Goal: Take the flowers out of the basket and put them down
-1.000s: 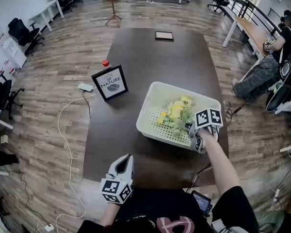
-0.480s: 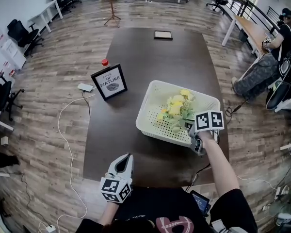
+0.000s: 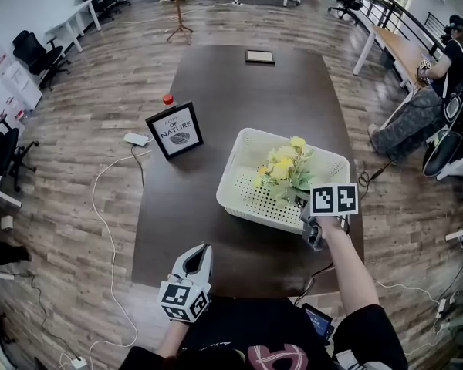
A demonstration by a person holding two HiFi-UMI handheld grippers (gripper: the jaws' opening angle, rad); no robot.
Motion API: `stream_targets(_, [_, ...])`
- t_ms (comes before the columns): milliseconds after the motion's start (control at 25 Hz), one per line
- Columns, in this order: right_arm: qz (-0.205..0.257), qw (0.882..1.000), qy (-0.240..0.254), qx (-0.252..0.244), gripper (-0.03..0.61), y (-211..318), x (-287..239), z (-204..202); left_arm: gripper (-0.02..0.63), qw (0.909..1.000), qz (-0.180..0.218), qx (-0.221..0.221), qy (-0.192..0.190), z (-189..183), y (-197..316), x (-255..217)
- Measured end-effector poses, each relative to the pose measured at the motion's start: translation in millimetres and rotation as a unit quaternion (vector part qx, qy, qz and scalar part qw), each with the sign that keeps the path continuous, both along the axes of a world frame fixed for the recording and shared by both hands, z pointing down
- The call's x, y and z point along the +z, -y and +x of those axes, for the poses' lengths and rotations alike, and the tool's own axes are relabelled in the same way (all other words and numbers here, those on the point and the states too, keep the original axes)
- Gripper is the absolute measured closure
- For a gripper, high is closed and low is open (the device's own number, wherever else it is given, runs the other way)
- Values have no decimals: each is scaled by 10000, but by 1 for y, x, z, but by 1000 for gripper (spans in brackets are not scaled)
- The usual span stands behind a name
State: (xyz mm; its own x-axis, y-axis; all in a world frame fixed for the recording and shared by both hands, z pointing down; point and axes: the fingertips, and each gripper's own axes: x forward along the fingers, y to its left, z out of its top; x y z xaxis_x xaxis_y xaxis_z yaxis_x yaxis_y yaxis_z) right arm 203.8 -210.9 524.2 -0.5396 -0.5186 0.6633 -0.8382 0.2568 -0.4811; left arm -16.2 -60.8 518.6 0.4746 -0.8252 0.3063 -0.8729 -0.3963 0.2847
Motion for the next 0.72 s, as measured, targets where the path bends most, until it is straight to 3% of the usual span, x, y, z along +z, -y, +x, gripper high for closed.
stream_targets(720, [1074, 9941, -41, -140, 532, -9, -51, -22, 604, 9999, 36, -76, -71, -9, -5, -2])
